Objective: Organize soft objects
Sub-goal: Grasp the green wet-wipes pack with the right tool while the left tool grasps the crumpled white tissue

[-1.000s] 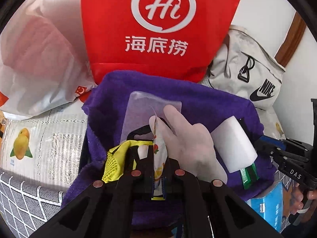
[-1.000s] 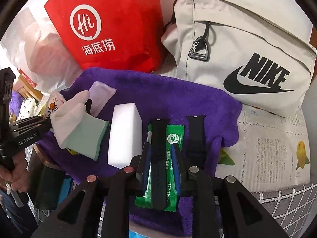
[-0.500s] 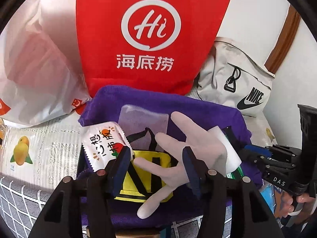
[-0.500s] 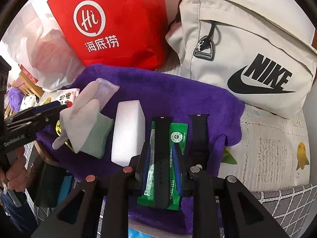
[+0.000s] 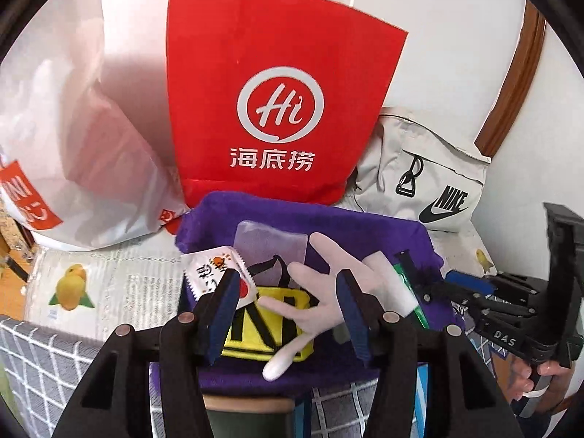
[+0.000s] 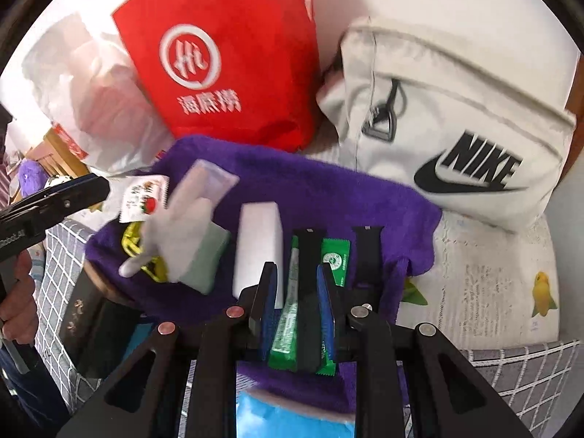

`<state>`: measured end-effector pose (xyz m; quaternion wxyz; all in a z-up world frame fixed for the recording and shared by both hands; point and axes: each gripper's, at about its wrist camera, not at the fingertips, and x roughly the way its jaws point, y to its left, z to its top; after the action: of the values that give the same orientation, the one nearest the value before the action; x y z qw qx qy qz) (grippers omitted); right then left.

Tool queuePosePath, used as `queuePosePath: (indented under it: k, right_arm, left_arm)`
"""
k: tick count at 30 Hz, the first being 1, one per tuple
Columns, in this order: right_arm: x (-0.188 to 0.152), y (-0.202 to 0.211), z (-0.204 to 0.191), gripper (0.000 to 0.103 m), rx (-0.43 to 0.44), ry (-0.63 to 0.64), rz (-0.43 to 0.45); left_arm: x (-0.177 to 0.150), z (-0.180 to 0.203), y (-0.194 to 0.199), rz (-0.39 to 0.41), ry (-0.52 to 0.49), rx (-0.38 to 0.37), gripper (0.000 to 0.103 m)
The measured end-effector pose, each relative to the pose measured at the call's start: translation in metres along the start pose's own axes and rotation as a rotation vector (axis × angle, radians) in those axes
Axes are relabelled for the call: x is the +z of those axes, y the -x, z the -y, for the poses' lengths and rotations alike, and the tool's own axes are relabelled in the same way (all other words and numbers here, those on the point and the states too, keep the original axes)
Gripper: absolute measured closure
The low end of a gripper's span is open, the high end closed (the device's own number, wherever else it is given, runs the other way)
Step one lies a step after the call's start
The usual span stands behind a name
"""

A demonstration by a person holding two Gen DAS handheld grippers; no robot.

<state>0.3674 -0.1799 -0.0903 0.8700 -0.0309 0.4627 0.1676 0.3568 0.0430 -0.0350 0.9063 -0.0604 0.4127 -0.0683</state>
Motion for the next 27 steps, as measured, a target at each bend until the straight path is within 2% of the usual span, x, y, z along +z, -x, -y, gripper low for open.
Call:
queuePosePath:
  k: [4, 7, 10, 19, 22, 27]
  right_arm:
    - [-0.003, 0.026, -0.011, 0.080, 0.019, 0.010, 0.037]
    - [-0.014, 0.044, -0.024, 0.079, 0.017, 0.038, 0.044]
    - [-0.037, 0.060, -0.041, 0.068, 0.038, 0.060, 0.048]
    - [-0.114, 0.072, -0.088, 0.065, 0.123, 0.077, 0.004]
    - [-0.138, 0.073, -0.106, 0.059, 0.164, 0.089, -0.019]
    - [-0.168, 0.065, -0.132, 0.052, 0.225, 0.121, -0.052]
  left_arm:
    - [-0.005, 0.004, 0.021, 0.017, 0.001, 0.030, 0.051]
    - [-0.016, 0.008, 0.034, -0.005, -0.014, 0.048, 0.051]
    - [-0.032, 0.010, 0.050, -0.003, -0.031, 0.069, 0.051]
    - [-0.091, -0.010, 0.087, -0.025, 0.017, 0.074, 0.051]
    - [-0.113, -0.016, 0.093, -0.048, 0.043, 0.044, 0.051]
    - [-0.152, -0.027, 0.108, -0.059, 0.073, 0.041, 0.051]
